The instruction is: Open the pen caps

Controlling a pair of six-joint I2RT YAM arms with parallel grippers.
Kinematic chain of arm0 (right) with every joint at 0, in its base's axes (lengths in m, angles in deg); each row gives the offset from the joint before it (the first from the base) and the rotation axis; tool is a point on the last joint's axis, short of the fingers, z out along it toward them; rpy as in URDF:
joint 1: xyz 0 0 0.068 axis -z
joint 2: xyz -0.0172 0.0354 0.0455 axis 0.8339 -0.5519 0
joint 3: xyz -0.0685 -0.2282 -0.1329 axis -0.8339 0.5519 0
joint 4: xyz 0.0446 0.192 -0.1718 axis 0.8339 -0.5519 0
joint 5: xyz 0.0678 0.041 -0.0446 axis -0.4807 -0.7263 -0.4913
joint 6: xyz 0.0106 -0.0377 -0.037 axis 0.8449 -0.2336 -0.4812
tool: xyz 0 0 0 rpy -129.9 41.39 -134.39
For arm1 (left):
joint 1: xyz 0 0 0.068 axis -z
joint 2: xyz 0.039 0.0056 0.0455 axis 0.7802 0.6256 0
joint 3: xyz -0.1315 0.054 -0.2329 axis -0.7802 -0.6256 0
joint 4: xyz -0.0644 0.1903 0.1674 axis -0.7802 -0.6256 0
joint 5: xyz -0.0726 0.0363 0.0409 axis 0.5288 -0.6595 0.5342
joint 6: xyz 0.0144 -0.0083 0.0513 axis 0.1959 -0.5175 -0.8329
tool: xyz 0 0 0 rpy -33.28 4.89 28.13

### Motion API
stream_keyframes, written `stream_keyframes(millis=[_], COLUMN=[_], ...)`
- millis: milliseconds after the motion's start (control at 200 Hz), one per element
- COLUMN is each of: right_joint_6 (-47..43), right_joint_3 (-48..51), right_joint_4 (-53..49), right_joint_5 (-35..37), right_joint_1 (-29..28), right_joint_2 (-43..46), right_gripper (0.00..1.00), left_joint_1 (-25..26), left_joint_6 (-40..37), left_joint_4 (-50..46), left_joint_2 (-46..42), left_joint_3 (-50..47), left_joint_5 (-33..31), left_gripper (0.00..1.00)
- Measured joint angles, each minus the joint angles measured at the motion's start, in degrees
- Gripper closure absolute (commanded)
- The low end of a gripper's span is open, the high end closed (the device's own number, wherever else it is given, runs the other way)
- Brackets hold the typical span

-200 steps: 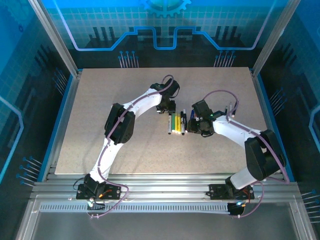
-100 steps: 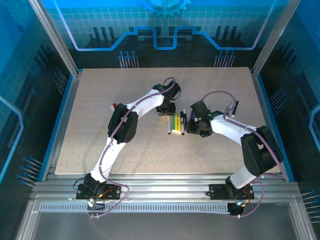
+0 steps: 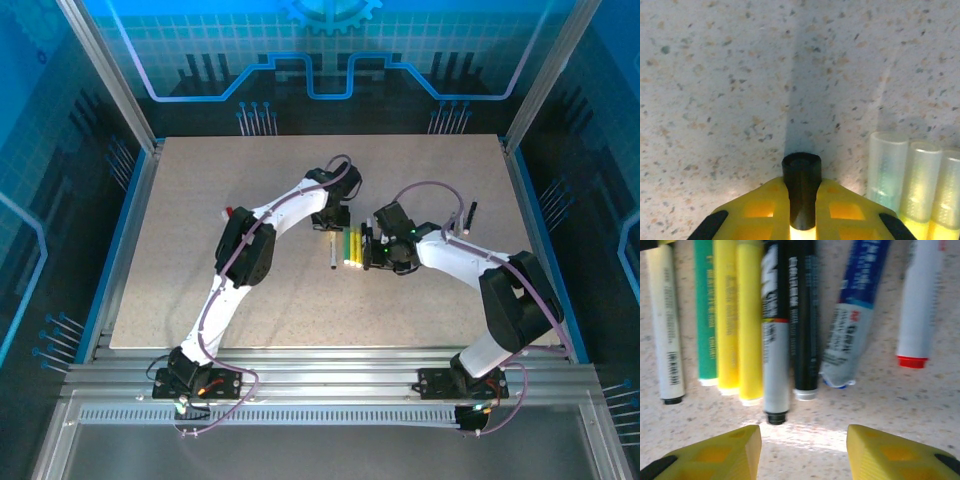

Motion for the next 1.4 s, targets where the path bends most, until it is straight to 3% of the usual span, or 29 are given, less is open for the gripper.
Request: stream_keyframes(millis=[320,530,866,1066,1166,1206,1271,1316,1401], right_joint_6=[1.6,2.8,3.8,4.9,5.3,5.4,5.6,6.2,6.4], right_joint_3=[-0.3,-1.1,-5.3,-6.1,-6.5,-6.6,-6.8,-7.0,-7.0], right_joint_4=[6.4,10.2,14.1,15.1,15.4,15.4,15.4,15.3,15.3], right_joint_5=[-8.4,-12.9,-17.5,-18.9,-19.6,-19.7,-19.8,-19.8,-19.7], right_joint_1=[-1.8,-1.8,-1.9,-2.2,-2.4,-2.4,-2.5,-2.6,-2.6], right_joint_2=[0.0,0.0,-3.3,-6.5,-7.5,-7.6,-7.7,-7.7,-7.7], right_gripper=[0.37,0.36,0.4,0.49,0.58,0.66,0.9,1.0,1.0], left_joint_1=[-0.6,-0.5,0.1,0.1,0.1,0.1,0.1,0.2,0.2], left_joint_6=[0.4,1.2,2.0,2.0,2.0,2.0,2.1,2.1,2.3], left_joint_4=[2.0,5.0,6.2,6.2,6.2,6.2,6.3,6.4,6.6], left_joint_2=[-10.1,-15.6,-16.2,-17.0,-17.1,-17.1,-17.1,-17.1,-17.1], left_joint_3=[-6.8,-11.1,-11.7,-11.7,-11.7,-11.7,-11.7,-11.7,-11.7], left_joint_5=[2.7,5.4,7.1,7.3,7.4,7.4,7.6,7.6,7.6], left_gripper=[1.0,1.0,1.0,1.0,1.0,1.0,1.0,1.0,1.0])
